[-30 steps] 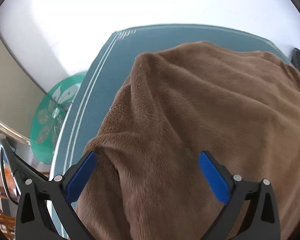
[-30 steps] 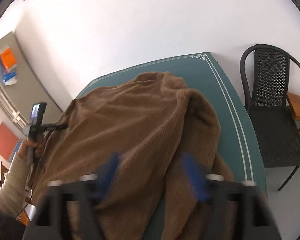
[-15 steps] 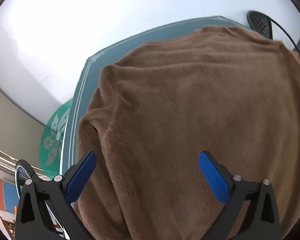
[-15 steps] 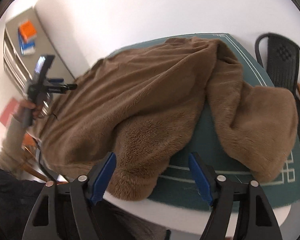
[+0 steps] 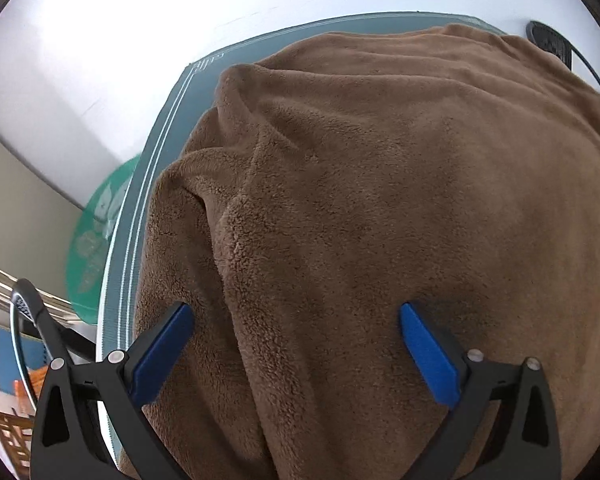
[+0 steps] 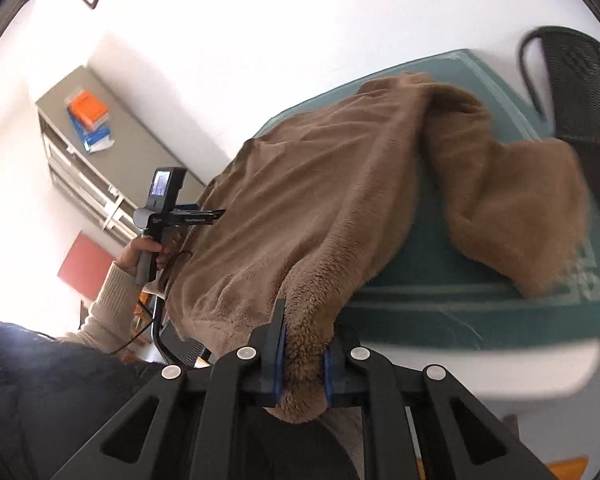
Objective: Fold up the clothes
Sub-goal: 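Grasp the blanket edge with the right gripper and pull it across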
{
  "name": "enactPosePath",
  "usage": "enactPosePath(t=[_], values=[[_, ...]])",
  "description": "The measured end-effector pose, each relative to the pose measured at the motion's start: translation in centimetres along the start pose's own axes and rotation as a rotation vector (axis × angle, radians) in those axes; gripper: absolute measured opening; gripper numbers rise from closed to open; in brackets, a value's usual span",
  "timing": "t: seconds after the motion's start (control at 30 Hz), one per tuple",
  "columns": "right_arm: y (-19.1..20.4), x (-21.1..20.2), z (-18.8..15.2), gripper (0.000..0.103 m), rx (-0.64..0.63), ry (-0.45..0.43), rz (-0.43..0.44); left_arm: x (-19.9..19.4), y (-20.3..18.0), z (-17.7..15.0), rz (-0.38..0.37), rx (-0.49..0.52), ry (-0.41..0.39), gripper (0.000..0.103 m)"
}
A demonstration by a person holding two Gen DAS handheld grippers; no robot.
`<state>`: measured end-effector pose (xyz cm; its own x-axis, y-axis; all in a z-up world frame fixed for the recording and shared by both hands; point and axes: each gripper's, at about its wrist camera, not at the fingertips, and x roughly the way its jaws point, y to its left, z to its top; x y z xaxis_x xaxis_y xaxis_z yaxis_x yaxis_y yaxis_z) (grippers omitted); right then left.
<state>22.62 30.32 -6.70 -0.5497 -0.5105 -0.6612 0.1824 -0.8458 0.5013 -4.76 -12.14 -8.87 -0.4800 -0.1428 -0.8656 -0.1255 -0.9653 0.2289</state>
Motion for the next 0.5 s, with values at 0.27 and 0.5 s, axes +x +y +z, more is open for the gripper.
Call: enactPosePath(t=[0.27,0.5], values=[[-1.1,4.0,-2.0,0.02,-0.044,0.134,-0.18,-0.4,-0.3,-0.8,0.041,0.051,-0.022,0.103],[-2.8,-1.8,0.8,0.066,-0.003,-0.039,-0.257,-1.9,2.4,-2.0,0.092,0.013,-0.03,0.103]])
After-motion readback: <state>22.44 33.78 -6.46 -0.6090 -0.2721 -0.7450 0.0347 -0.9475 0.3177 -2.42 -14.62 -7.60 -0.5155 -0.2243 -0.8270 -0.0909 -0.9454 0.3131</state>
